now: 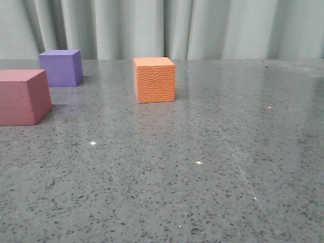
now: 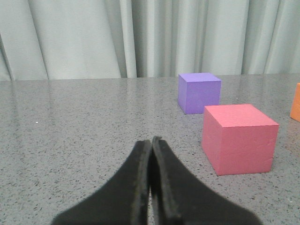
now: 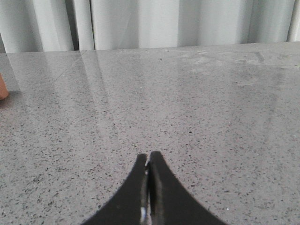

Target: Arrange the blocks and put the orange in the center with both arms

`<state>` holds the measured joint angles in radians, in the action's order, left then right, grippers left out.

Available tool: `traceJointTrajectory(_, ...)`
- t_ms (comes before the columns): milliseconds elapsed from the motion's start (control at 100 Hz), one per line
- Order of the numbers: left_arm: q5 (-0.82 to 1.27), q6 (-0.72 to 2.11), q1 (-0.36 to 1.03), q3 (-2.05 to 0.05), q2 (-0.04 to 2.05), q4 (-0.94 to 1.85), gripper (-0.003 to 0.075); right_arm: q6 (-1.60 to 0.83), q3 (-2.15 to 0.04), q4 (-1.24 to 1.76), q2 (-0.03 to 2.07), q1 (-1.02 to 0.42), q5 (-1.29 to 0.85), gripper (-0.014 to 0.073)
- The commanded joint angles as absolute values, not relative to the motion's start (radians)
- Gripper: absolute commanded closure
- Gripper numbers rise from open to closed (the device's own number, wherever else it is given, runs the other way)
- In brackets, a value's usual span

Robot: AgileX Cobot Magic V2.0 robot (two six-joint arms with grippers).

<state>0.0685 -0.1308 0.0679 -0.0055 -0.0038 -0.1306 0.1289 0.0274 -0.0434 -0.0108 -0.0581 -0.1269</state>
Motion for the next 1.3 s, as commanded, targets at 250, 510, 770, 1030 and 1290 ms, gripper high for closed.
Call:
traceJointTrajectory(250, -0.018, -0.139, 0.074, 0.050, -0.038, -0.130, 0.0739, 0.118, 0.014, -0.043, -0.031, -0.053, -0.034, 0.0661)
traceJointTrajectory(510, -0.018, -0.139, 0.074, 0.050, -0.038, -0.130, 0.0739, 0.118, 0.014, -0.043, -0.031, -0.053, -0.034, 0.0661)
traceJointTrajectory(770, -0.020, -0.139, 0.074, 0.050, -0.038, -0.130, 0.0739, 0.118, 0.014, -0.043, -0.031, -0.053, -0.034, 0.0661)
traceJointTrajectory(1030, -0.055, -0.139, 0.074, -0.030, -0.027, 0.027, 0.0739, 0.118, 0.014, -0.043, -0.031, -0.053, -0.034, 0.0661)
traceJointTrajectory(1290, 0.194, -0.139, 0.074, -0.355, 0.198, 0.044, 0.0739, 0.118, 0.014, -0.043, -0.031, -0.053, -0.034, 0.0661)
